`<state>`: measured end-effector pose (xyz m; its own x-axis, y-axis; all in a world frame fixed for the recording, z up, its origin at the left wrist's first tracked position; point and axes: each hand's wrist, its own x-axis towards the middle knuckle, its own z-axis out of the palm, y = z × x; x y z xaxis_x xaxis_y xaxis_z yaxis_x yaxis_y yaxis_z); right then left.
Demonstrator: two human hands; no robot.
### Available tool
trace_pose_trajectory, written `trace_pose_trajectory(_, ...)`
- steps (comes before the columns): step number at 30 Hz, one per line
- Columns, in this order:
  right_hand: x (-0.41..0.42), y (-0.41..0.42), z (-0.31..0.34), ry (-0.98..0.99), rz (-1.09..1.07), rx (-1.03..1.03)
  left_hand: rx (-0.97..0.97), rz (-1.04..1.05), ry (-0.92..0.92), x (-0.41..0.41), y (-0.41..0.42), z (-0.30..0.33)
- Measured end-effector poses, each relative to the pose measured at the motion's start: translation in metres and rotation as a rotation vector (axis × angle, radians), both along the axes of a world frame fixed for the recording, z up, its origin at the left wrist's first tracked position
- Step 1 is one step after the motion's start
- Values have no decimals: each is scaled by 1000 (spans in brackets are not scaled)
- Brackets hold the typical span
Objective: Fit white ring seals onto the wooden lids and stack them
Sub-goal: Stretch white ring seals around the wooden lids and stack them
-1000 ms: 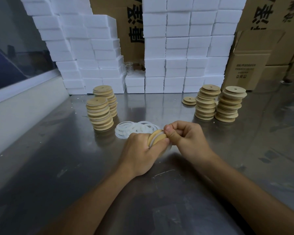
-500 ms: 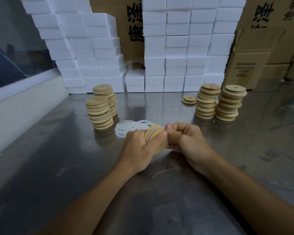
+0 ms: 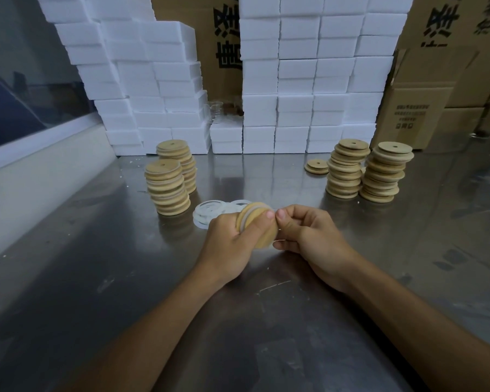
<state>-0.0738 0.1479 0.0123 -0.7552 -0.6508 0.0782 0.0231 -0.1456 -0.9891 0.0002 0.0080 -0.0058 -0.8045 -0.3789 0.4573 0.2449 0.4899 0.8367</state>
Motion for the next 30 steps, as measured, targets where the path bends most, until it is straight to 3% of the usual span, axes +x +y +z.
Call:
trace_pose_trajectory(4, 1, -1, -5, 83, -71, 6, 22, -3, -6, -4, 0, -1)
trace_pose_trajectory(10, 5, -5, -7, 446, -281, 102, 24, 21, 74, -4, -6, -3)
trace_pose_trajectory(17, 3, -4, -7, 391, -194, 96, 177, 18, 105, -4, -7, 0)
trace_pose_trajectory(24, 4, 2, -6, 726, -345, 197, -488, 254, 222, -3, -1, -1)
trace_pose_trajectory(26, 5, 1, -6, 819, -395, 213, -548, 286, 295, -1, -1, 0)
trace_pose_trajectory(30, 6, 1, -6, 935, -445, 213, -476, 277, 358, 0, -3, 2)
